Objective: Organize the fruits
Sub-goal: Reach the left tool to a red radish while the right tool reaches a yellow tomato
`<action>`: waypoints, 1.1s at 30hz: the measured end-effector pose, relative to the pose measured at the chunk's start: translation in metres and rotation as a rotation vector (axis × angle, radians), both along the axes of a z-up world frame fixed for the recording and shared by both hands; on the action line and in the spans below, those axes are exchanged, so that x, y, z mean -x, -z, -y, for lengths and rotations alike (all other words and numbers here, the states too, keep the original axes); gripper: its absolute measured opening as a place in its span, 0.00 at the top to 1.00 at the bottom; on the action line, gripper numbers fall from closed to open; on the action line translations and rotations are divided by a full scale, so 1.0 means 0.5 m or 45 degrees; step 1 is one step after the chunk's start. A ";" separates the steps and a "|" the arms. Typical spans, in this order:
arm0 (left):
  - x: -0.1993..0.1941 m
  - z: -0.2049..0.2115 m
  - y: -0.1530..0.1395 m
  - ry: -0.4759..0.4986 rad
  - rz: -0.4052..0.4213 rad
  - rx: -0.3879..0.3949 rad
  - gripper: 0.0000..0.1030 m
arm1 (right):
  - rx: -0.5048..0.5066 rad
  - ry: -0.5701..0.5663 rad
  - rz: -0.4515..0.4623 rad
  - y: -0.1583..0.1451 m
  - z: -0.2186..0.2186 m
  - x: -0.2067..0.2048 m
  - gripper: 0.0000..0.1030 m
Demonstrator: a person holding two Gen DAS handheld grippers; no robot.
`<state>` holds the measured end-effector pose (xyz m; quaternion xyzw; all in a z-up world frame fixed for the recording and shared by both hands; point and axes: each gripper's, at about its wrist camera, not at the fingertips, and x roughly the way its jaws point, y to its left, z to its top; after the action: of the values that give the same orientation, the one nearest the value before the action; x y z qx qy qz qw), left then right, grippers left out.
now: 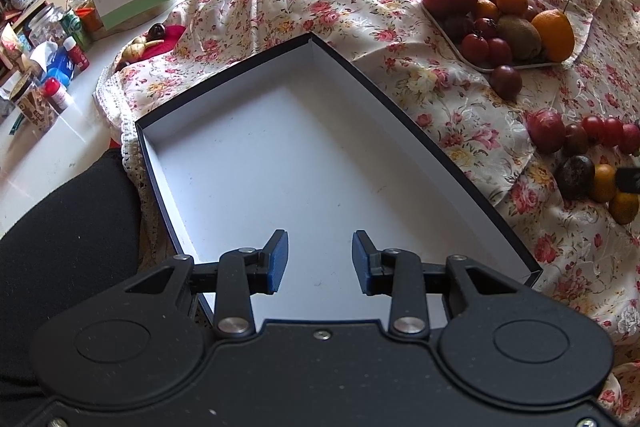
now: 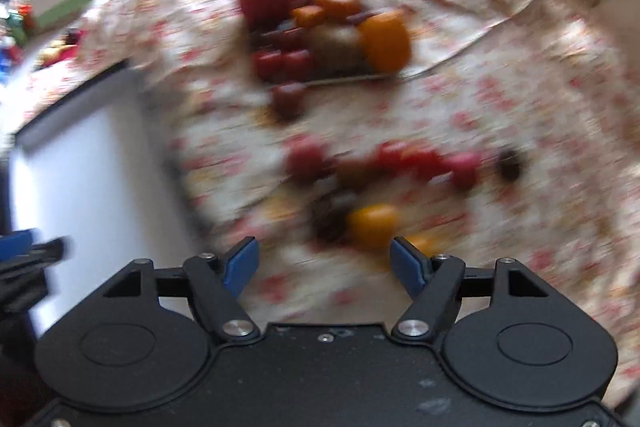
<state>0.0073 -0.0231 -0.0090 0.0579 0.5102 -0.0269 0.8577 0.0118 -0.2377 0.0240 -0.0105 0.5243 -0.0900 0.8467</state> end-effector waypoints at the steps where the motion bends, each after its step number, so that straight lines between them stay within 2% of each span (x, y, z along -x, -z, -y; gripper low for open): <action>1: -0.001 0.008 -0.003 0.015 0.000 -0.011 0.58 | 0.039 0.025 -0.011 0.001 0.018 -0.005 0.27; 3: -0.003 0.030 -0.009 0.059 -0.004 -0.025 0.58 | 0.080 0.054 -0.050 0.007 0.053 -0.016 0.27; 6: -0.005 0.070 -0.023 0.149 -0.022 -0.008 0.58 | 0.066 0.063 -0.109 0.027 0.102 -0.023 0.30; 9: -0.016 0.113 -0.036 0.221 -0.053 0.033 0.58 | -0.046 0.081 -0.200 0.059 0.150 -0.027 0.46; 11: -0.025 0.142 -0.044 0.265 -0.063 0.050 0.58 | -0.133 0.126 -0.274 0.076 0.173 -0.018 0.49; 14: -0.040 0.183 -0.047 0.319 -0.076 0.063 0.58 | -0.238 0.170 -0.237 0.083 0.192 0.006 0.49; 22: -0.087 0.260 -0.021 0.380 -0.157 0.190 0.58 | -0.413 0.141 -0.129 0.089 0.204 0.029 0.47; 29: -0.145 0.301 -0.010 0.359 -0.152 0.246 0.58 | -0.332 0.112 -0.103 0.123 0.175 0.014 0.49; 31: -0.159 0.312 -0.006 0.370 -0.156 0.254 0.58 | -0.333 0.107 -0.118 0.137 0.173 0.010 0.63; 33: -0.173 0.325 -0.001 0.381 -0.167 0.248 0.58 | -0.326 0.107 -0.096 0.136 0.171 0.012 0.62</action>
<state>0.0940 -0.1858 -0.0083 0.0478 0.5456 -0.2071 0.8106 0.0061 -0.3235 -0.0439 0.1163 0.5629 -0.0574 0.8163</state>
